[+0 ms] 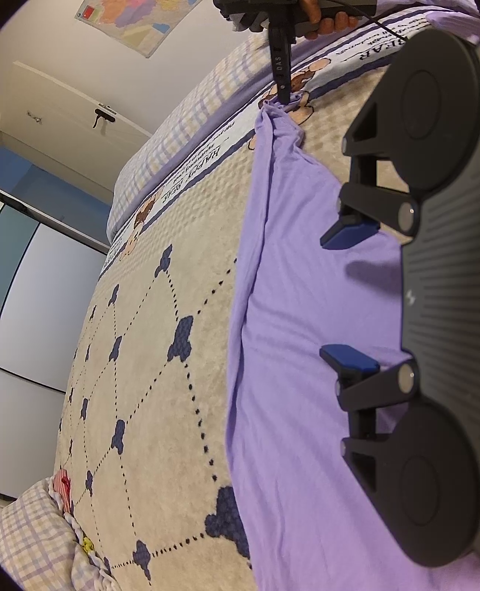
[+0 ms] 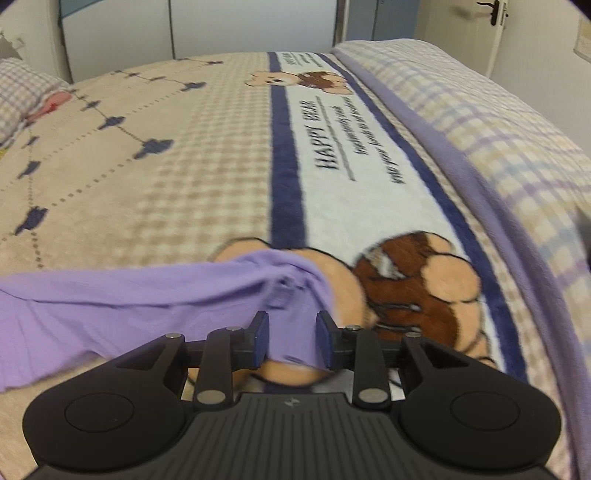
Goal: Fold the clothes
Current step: 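Pull the pant leg end along the bear-print border with the right gripper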
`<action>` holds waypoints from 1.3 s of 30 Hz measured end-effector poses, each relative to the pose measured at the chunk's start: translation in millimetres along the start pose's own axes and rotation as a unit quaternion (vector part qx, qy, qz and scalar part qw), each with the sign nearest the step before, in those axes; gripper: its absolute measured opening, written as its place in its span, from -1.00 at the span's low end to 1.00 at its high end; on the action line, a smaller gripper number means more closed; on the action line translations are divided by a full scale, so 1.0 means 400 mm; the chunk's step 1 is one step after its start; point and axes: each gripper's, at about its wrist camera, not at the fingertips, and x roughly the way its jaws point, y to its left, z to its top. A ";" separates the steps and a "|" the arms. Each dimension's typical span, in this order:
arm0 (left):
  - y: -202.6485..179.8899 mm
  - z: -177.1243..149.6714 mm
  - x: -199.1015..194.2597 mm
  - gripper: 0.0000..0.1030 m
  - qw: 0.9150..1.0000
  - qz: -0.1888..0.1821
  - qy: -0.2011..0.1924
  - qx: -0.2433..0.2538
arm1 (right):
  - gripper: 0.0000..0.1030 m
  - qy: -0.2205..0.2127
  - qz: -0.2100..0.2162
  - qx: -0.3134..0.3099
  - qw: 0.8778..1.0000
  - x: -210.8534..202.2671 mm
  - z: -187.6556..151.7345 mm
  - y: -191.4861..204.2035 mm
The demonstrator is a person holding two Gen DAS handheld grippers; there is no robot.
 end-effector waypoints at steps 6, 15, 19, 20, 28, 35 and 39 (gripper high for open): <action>-0.002 -0.002 0.003 0.14 1.000 0.002 0.001 0.003 | -0.41 0.001 0.006 0.030 1.000 0.009 -0.007 -0.057; -0.001 -0.003 0.004 0.15 1.000 0.001 0.001 0.002 | -0.95 -0.018 0.002 0.032 0.999 -0.001 0.063 -0.094; -0.002 -0.003 0.004 0.15 1.000 0.001 0.002 0.005 | -0.95 -0.023 -0.014 0.008 1.000 -0.004 0.127 -0.099; -0.002 -0.003 0.004 0.15 1.000 0.001 0.002 0.005 | -0.94 -0.020 -0.009 0.002 1.000 -0.007 0.137 -0.098; 0.002 -0.001 0.004 0.15 1.000 -0.001 0.002 0.002 | -0.77 -0.002 0.042 0.023 0.999 -0.016 0.104 -0.106; 0.002 -0.002 0.005 0.15 1.000 -0.001 0.003 0.003 | -0.64 0.013 0.072 0.050 0.996 -0.001 0.056 -0.117; 0.001 -0.002 0.007 0.15 1.000 0.000 0.003 0.005 | -0.56 0.015 0.078 0.058 0.995 0.006 0.043 -0.117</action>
